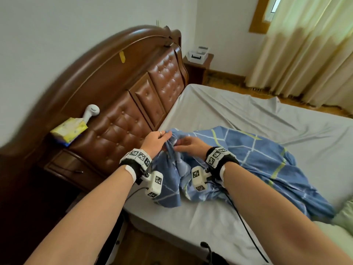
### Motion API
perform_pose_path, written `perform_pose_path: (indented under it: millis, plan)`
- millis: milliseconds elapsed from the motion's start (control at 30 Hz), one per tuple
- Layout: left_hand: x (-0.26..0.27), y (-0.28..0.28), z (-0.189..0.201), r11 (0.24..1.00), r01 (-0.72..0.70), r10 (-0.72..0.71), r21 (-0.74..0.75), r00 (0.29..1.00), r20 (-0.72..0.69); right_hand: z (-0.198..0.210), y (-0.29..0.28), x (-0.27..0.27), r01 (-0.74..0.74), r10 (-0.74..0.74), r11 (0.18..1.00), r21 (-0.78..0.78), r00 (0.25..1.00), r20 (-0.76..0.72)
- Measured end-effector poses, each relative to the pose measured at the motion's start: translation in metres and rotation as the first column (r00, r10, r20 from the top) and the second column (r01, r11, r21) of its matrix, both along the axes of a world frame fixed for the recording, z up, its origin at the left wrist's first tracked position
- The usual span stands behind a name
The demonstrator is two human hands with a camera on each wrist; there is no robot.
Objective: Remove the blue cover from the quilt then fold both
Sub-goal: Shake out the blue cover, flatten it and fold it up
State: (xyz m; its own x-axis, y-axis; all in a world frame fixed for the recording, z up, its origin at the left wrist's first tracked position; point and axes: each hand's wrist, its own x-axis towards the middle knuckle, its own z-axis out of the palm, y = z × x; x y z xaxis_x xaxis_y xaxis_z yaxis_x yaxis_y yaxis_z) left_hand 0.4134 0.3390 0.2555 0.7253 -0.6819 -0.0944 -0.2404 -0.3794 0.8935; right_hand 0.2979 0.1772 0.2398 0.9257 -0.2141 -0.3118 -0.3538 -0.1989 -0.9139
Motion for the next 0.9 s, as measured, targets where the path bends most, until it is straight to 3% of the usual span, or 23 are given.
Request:
perform_pose_path:
  millis: [67, 200, 300, 367, 400, 467, 567, 667, 800, 900]
  plan:
    - [0.012, 0.008, 0.002, 1.000, -0.010, 0.010, -0.025, 1.000, 0.003, -0.002, 0.022, 0.003, -0.003, 0.003, 1.000, -0.017, 0.999, -0.049]
    - [0.031, 0.029, 0.005, 0.993, 0.085, -0.090, -0.082, 0.994, -0.062, 0.012, 0.064, 0.021, 0.133, -0.118, 0.966, -0.220, 0.990, 0.078]
    - [0.031, 0.058, 0.008, 0.996, 0.014, -0.010, -0.090, 0.999, 0.053, 0.033, 0.074, 0.037, 0.356, -0.343, 0.933, -0.055, 0.925, 0.162]
    - [0.027, 0.078, 0.006, 0.997, -0.037, 0.026, 0.061, 0.982, 0.186, 0.052, 0.077, 0.042, 0.462, -0.465, 0.884, 0.067, 0.860, 0.210]
    - [0.025, 0.083, 0.003, 0.983, 0.007, -0.045, 0.183, 0.978, 0.202, 0.060, 0.078, 0.045, 0.489, -0.500, 0.866, 0.106, 0.836, 0.228]
    - [0.023, 0.085, -0.004, 0.921, 0.111, -0.181, 0.372, 0.971, 0.157, 0.074, 0.083, 0.053, 0.512, -0.531, 0.847, 0.145, 0.804, 0.268]
    - [0.021, 0.079, -0.013, 0.873, 0.153, -0.223, 0.463, 0.970, 0.100, 0.092, 0.094, 0.062, 0.515, -0.544, 0.838, 0.179, 0.773, 0.327]
    - [0.016, 0.074, -0.022, 0.834, 0.096, -0.238, 0.544, 0.951, 0.197, 0.106, 0.097, 0.059, 0.492, -0.549, 0.836, 0.244, 0.748, 0.373]
    - [0.027, 0.069, -0.031, 0.891, -0.060, -0.092, 0.451, 0.947, 0.309, 0.118, 0.077, 0.036, 0.500, -0.604, 0.796, 0.340, 0.691, 0.397]
    - [0.031, 0.058, -0.034, 0.911, 0.125, -0.234, 0.392, 0.941, 0.244, 0.120, 0.059, 0.017, 0.485, -0.630, 0.773, 0.410, 0.668, 0.398]
